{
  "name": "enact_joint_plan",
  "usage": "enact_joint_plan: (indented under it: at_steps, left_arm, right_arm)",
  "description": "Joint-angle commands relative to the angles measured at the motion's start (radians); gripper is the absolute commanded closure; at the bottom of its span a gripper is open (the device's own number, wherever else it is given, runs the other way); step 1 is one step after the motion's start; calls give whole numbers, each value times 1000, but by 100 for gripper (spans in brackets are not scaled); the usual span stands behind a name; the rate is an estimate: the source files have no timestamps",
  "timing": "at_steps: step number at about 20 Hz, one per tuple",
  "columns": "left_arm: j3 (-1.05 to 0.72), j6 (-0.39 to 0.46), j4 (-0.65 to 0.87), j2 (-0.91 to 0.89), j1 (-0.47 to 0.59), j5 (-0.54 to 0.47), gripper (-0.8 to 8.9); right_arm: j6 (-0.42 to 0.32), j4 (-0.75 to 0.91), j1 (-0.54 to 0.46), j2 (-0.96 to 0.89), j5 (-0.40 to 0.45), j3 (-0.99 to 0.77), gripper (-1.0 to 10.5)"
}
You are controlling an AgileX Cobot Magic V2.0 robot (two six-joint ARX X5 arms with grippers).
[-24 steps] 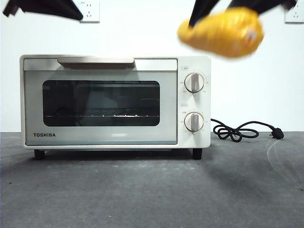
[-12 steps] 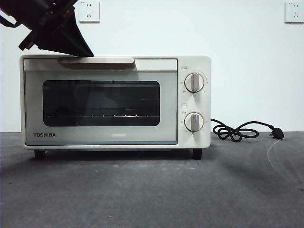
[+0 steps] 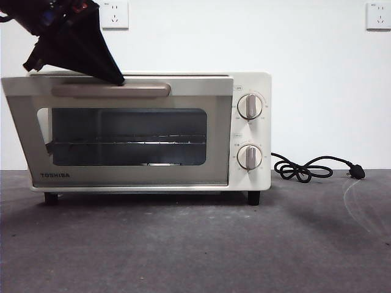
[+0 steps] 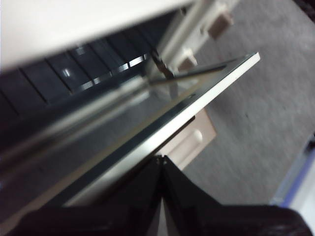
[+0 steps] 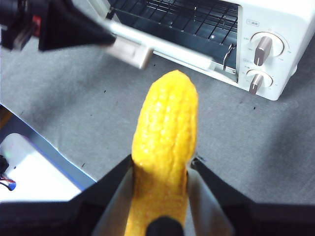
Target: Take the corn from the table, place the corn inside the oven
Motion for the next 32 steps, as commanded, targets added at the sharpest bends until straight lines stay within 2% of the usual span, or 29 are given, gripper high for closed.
enact_joint_plan:
  at_steps: [1,5,8,10,19,23,26,30,32]
  left_arm:
    - [-29,35,-57,34,8,-69,819]
    - [-29,48,-151,21,6,-66,819]
    - [-29,64,-203,-30,-12,-65,819]
    - [-29,64,-208,-90,-27,-65,819]
    - [-29,60,-240,-348,-37,-72,819]
    - [-26,51,-256,-466,-37,-75,819]
    - [-12,36,-271,-563,-37,-119,819]
    - [60,19,-324,-687,-37,-191,819]
    - [113,14,-357,-724,-37,-207,819]
  right_arm:
    - [3,7,2,-1,4,2,958]
    - [2,10,2,0,-4,2,958]
    - [-10,41,2,3,-51,2,958]
    - [-18,84,11,13,-93,2,958]
    - [-45,360,143,124,-127,2,958]
    - [-130,540,210,204,-108,2,958]
    - [-217,656,239,276,1,2,959]
    - [-418,785,256,397,161,2,959]
    - [-525,839,256,462,210,2,959]
